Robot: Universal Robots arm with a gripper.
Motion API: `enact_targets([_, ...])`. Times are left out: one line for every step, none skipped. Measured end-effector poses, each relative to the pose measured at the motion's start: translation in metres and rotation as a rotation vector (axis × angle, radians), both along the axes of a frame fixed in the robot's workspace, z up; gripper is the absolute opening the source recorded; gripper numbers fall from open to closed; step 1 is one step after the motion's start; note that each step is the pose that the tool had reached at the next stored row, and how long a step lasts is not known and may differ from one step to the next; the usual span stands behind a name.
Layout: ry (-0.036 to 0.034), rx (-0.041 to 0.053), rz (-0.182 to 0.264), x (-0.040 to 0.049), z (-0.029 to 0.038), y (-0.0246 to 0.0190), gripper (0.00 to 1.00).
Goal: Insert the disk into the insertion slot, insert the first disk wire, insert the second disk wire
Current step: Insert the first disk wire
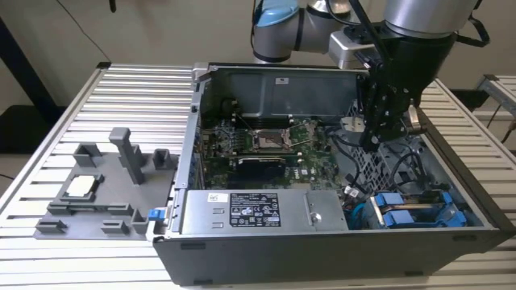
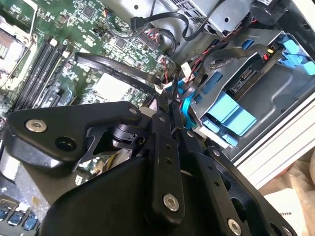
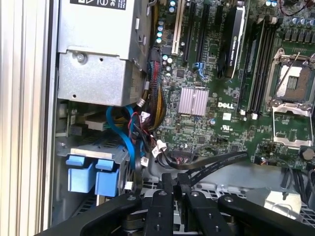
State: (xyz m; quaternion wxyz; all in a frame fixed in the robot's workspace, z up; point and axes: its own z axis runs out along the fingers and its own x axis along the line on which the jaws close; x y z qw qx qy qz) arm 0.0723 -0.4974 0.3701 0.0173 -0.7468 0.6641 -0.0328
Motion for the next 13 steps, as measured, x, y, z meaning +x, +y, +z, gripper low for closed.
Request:
enact_targets([0.0000, -0.0004, 0.000, 0.0000, 0.0000, 0.0000, 0.16])
enact_targets([0.0000, -0.0007, 0.000, 0.0000, 0.0000, 0.0000, 0.16])
enact_targets([0.0000, -0.0008, 0.000, 0.0000, 0.0001, -0.0004, 0.16])
enact_targets([0.0000, -0.0008, 0.000, 0.0000, 0.0001, -0.0011, 0.16])
enact_targets([0.0003, -0.0007, 0.000, 0.0003, 0.0000, -0.0024, 0.16])
enact_targets([0.0011, -0.0007, 0.000, 0.0007, 0.0000, -0.0040, 0.16])
enact_targets([0.0025, -0.0007, 0.000, 0.0014, 0.0000, -0.0063, 0.16])
enact_targets([0.0045, -0.0007, 0.000, 0.0023, 0.0000, -0.0087, 0.16])
enact_targets([0.0068, -0.0005, 0.000, 0.0033, -0.0001, -0.0113, 0.16])
enact_targets([0.0091, -0.0006, 0.000, 0.0043, -0.0001, -0.0139, 0.16])
enact_targets([0.0115, -0.0007, 0.000, 0.0052, 0.0000, -0.0166, 0.16])
enact_targets([0.0138, -0.0007, 0.000, 0.0061, 0.0000, -0.0193, 0.16])
enact_targets([0.0161, -0.0006, 0.000, 0.0071, 0.0000, -0.0219, 0.16])
